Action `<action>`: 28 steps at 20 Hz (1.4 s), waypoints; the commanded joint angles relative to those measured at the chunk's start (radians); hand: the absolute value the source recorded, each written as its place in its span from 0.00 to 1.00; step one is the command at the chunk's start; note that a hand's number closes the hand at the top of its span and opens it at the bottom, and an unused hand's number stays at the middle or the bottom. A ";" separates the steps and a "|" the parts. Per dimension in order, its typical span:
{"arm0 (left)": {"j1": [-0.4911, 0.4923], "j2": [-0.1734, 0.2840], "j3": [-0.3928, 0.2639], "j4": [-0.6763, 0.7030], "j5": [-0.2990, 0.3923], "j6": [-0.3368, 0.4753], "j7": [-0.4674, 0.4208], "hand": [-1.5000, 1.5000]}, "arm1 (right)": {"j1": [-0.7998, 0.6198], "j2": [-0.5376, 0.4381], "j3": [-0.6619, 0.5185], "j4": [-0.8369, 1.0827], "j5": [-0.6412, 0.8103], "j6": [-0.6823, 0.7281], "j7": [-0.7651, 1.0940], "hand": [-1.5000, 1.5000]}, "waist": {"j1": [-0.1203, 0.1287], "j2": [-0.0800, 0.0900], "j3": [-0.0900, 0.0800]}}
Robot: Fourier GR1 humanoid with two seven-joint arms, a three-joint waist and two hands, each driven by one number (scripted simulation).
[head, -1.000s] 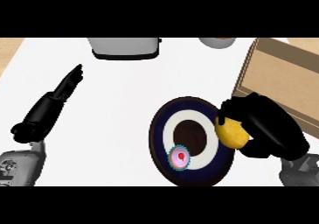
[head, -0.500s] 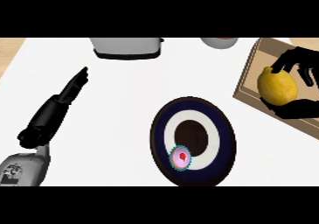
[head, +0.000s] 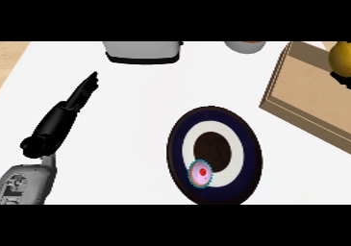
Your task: Pick the lemon from the plate and place it in the cardboard box
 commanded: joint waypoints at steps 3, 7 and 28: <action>-0.006 -0.018 -0.019 0.018 -0.025 0.008 -0.025 0.50 | -0.093 -0.142 0.038 0.315 0.070 0.127 -0.082 1.00 | 0.020 0.007 0.000; -0.013 -0.011 -0.011 0.019 -0.019 -0.004 -0.008 0.50 | -0.148 -0.179 0.075 0.515 0.117 0.152 -0.192 1.00 | 0.026 0.008 0.001; -0.055 -0.015 0.011 0.004 -0.008 -0.008 0.019 0.50 | -0.354 -0.191 -0.222 1.028 -0.175 0.366 -0.603 0.00 | 0.014 0.005 0.007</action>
